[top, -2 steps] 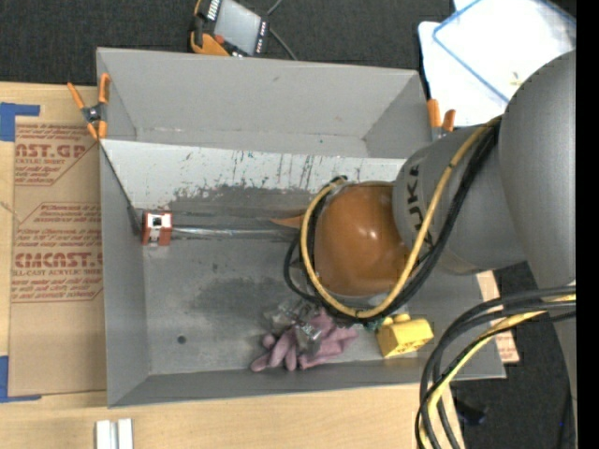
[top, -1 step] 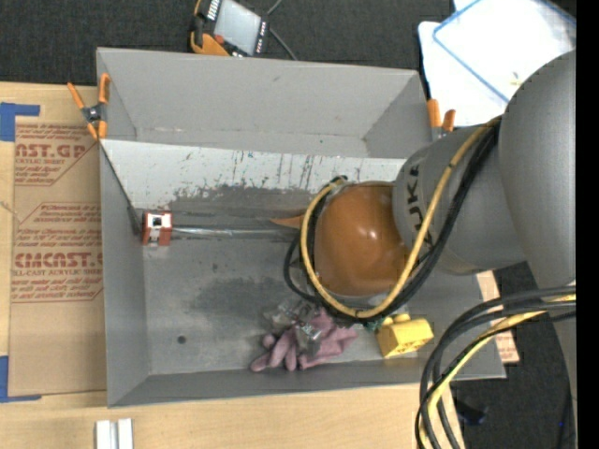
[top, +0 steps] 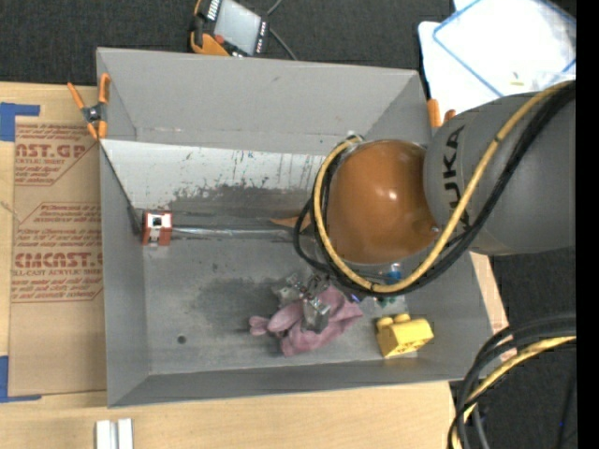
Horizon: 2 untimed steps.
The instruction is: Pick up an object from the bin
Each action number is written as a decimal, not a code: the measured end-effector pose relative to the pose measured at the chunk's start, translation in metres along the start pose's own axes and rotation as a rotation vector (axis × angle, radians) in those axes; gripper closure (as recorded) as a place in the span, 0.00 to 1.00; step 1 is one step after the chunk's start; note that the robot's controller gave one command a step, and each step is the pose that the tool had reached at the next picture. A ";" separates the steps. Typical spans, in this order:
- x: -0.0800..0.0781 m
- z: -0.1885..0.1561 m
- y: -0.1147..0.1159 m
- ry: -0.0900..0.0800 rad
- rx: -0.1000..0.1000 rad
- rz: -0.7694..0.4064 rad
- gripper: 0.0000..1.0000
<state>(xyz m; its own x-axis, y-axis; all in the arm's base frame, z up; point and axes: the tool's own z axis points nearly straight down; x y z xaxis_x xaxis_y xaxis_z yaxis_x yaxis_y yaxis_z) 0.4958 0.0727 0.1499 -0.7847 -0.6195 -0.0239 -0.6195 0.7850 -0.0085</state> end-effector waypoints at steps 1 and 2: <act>0.003 0.018 0.000 0.000 -0.001 -0.007 1.00; 0.011 0.002 -0.004 0.003 -0.003 -0.080 1.00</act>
Offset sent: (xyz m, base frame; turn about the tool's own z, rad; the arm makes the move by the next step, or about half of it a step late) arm -0.0061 -0.0131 0.0132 -0.1011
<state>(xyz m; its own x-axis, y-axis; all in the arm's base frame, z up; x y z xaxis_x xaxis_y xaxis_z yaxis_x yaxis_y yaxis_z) 0.4896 0.0629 0.1475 -0.7325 -0.6805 -0.0200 -0.6805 0.7327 -0.0070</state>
